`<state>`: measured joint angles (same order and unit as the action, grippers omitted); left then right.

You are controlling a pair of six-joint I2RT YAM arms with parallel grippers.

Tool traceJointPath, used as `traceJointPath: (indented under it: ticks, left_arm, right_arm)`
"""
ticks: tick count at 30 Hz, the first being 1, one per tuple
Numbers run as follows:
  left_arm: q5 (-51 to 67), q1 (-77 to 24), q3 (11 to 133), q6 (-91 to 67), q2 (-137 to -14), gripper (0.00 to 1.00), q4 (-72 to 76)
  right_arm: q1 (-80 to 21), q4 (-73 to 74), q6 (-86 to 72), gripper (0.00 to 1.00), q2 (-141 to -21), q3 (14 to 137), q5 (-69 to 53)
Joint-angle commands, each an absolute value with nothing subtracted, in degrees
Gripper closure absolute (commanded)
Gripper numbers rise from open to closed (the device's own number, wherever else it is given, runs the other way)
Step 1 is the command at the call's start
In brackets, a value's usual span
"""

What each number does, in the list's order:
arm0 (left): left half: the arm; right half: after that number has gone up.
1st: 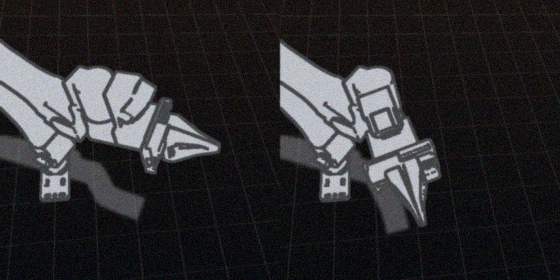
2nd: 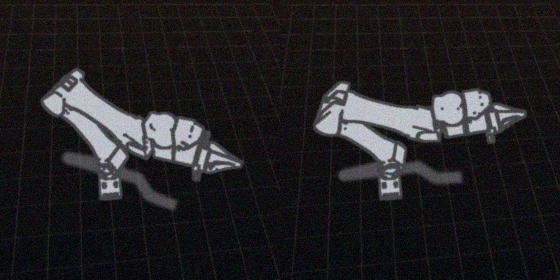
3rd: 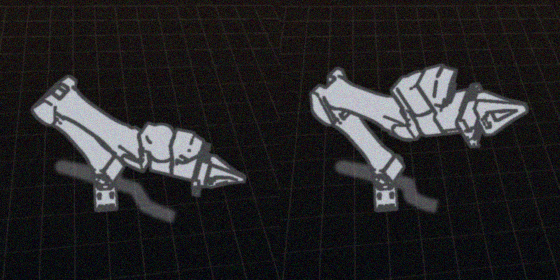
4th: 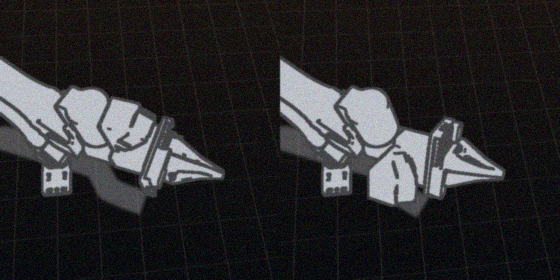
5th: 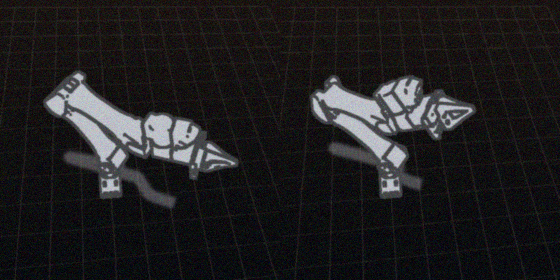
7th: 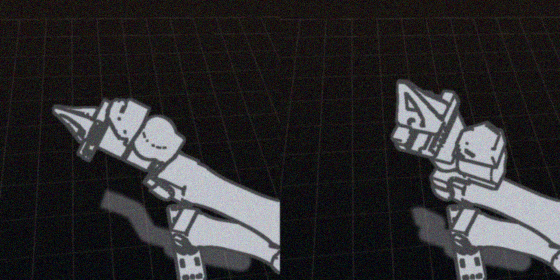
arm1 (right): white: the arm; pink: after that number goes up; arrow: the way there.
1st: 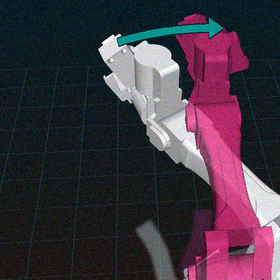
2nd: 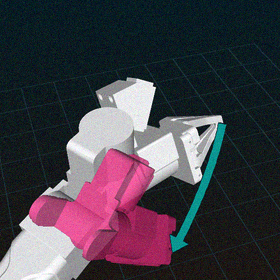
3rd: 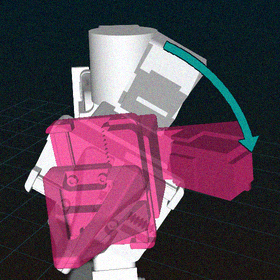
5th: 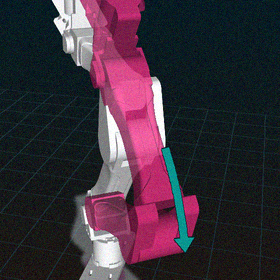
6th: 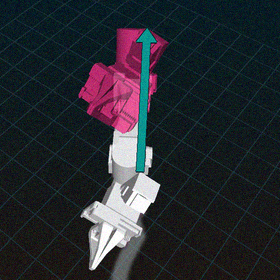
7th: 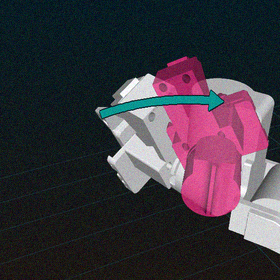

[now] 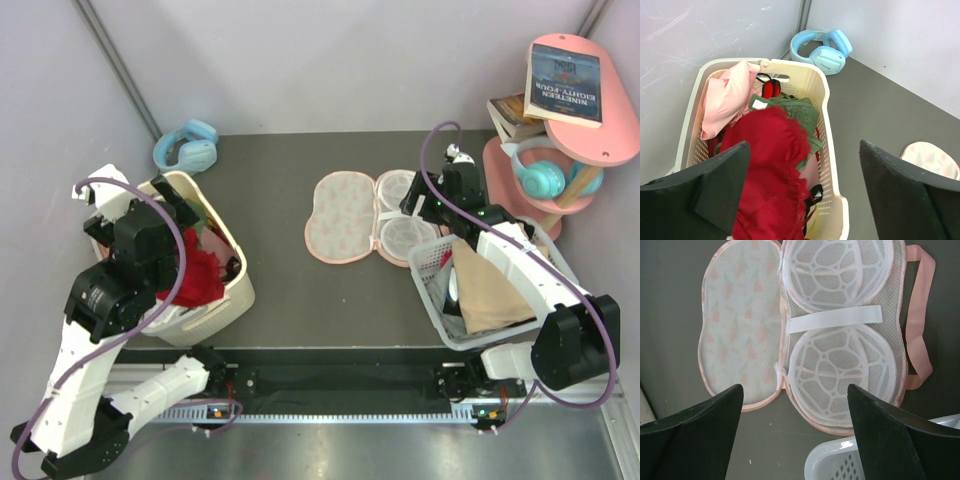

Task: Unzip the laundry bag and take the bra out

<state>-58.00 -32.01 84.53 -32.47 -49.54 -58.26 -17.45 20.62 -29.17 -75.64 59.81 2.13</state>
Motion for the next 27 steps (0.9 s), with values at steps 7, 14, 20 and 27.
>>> traceJointPath:
  ticks: [7, 14, 20, 27]
  left_arm:
    - [-58.9, -31.9, 84.2, -31.0, -50.3, 0.01, -57.5]
    - [-49.5, -32.0, 83.8, -19.2, -57.4, 0.01, -44.8]
    - [-33.5, -26.9, 86.6, -19.7, -67.5, 0.01, -34.4]
    - [-4.5, -10.1, 84.6, -30.0, -71.6, 0.01, -32.2]
  right_arm:
    - [-17.9, 19.1, -28.3, 0.16, -75.6, 62.0, 1.4]
    - [-23.4, 18.9, -20.9, 0.20, -80.7, 66.3, -4.1]
    - [-37.9, 18.8, -14.4, 0.21, -91.5, 74.5, -3.8]
    - [-45.1, 17.6, -11.4, 0.26, -104.1, 81.7, -6.0]
